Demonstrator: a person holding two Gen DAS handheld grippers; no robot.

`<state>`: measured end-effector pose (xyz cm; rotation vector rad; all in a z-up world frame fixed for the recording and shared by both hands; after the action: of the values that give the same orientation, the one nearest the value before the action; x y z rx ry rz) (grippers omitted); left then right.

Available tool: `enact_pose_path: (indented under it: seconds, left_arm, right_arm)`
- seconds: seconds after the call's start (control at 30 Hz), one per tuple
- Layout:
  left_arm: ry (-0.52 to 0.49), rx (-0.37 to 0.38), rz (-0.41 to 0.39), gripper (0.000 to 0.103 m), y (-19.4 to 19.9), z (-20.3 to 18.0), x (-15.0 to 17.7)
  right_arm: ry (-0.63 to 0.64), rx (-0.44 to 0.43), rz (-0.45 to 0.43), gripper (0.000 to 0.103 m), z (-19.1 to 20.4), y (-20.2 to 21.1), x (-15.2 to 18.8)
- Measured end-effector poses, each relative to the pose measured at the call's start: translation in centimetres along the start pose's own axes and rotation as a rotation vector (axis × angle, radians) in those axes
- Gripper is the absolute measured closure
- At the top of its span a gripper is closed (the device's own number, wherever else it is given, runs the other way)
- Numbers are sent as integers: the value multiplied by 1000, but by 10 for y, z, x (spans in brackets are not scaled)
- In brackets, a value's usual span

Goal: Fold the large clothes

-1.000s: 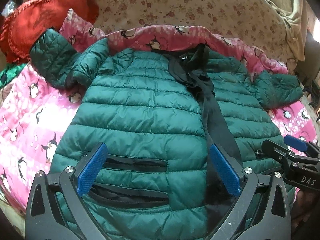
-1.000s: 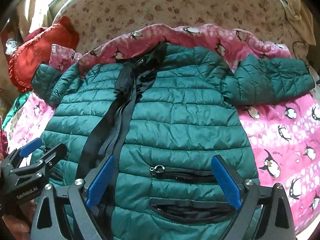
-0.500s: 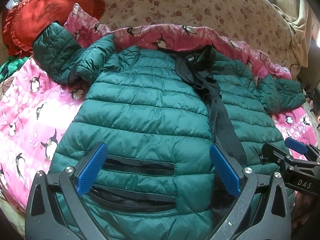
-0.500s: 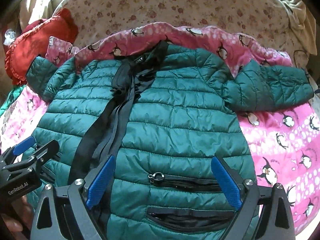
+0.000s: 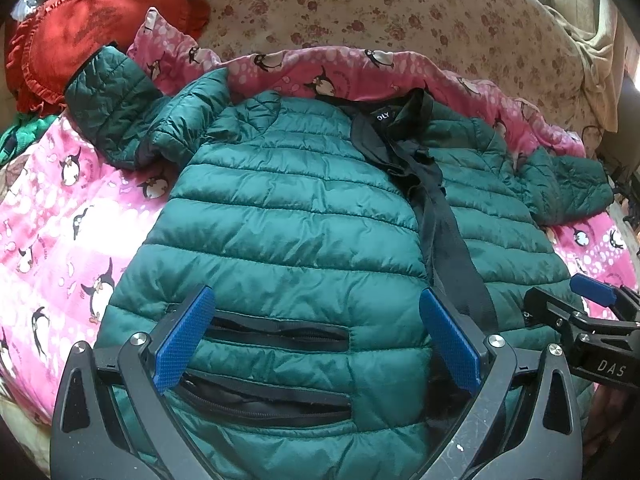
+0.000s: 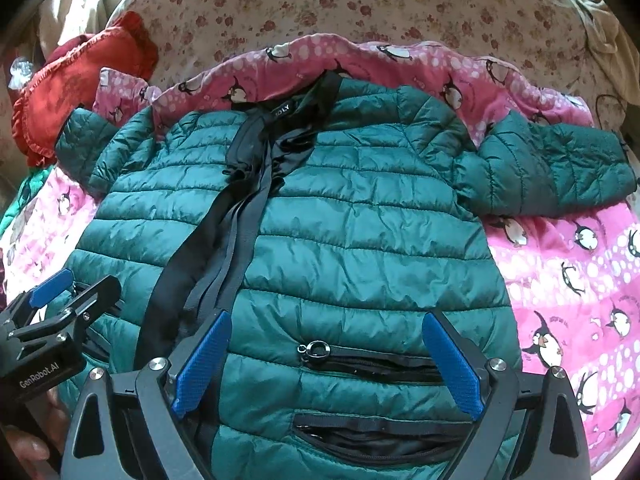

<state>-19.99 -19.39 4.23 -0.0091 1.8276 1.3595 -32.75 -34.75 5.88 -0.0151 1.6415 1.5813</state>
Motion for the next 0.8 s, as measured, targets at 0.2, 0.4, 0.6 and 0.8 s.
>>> enact_pose_path:
  seconds: [0.2,0.4,0.6,0.8]
  left_arm:
    - [7,-9,1,1,-1,1,-1]
    - [9,-9,1,1,-2,2,-2]
    - [11,-12,3,1,-2,2,-2]
    - [15,-18,2,1,-3,4,-3]
  right_arm:
    - [-11,11,4,7,-2,0,-1]
    - [-8,31,15,7,-3,-2,-2]
    - [-6,41,14,7,-4,-2,-3]
    - [-8,39,26,7,-4,-4,-3]
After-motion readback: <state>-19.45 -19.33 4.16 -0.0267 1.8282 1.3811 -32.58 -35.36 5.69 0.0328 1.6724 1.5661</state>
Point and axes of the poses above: each gripper's, at about its wrist camera, not at the fingertips, and y roughly against the way its jaws point, z to its left, x to its underside, the point moved 5 cm from there along -y, roughly the way its jaws point, and after that the axes turned 4 degrees about -x, right-handed, at the moved point
